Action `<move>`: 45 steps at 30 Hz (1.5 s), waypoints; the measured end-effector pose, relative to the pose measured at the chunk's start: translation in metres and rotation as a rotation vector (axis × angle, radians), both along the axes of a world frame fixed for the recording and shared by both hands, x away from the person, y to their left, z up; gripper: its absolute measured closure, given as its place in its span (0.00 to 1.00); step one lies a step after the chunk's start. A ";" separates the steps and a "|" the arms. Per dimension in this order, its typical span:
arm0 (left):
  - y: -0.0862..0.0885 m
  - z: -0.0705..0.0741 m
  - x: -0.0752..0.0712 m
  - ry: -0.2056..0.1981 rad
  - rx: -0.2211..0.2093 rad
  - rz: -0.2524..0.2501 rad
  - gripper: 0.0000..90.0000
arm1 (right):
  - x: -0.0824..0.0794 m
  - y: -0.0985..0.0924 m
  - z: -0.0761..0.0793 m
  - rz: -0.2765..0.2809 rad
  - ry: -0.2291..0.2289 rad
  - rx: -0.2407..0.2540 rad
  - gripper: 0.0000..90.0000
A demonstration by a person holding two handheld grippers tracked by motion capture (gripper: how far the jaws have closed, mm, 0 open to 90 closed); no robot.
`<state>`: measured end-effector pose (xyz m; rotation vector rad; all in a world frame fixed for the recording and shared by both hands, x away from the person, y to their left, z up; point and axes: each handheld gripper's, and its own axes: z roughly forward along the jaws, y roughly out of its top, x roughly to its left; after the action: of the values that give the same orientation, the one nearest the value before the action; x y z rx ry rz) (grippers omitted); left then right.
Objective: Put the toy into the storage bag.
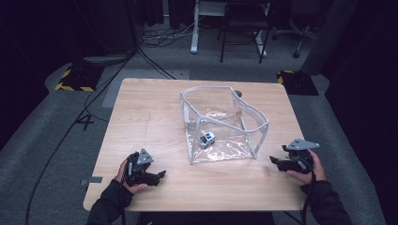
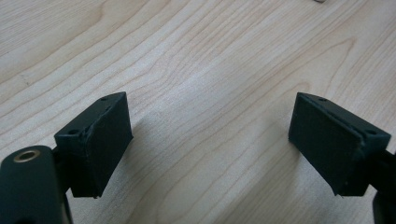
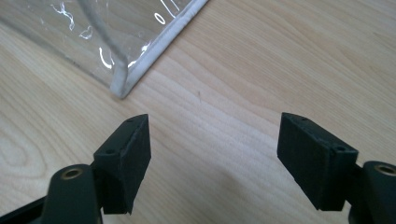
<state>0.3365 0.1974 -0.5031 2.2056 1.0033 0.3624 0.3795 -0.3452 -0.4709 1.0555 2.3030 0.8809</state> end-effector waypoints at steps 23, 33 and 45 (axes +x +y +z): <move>0.000 0.000 0.001 -0.005 0.006 0.000 0.15 | -0.032 -0.030 -0.021 -0.010 0.032 0.033 0.29; 0.000 0.000 0.001 0.002 -0.001 -0.001 0.15 | -0.046 -0.050 -0.032 -0.038 0.035 0.136 0.28; 0.000 0.000 0.001 0.010 -0.002 0.001 0.15 | -0.053 -0.061 -0.032 -0.058 0.031 0.130 0.26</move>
<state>0.3375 0.1972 -0.5029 2.2076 1.0094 0.3511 0.3268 -0.4062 -0.5031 1.1924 2.2529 1.0088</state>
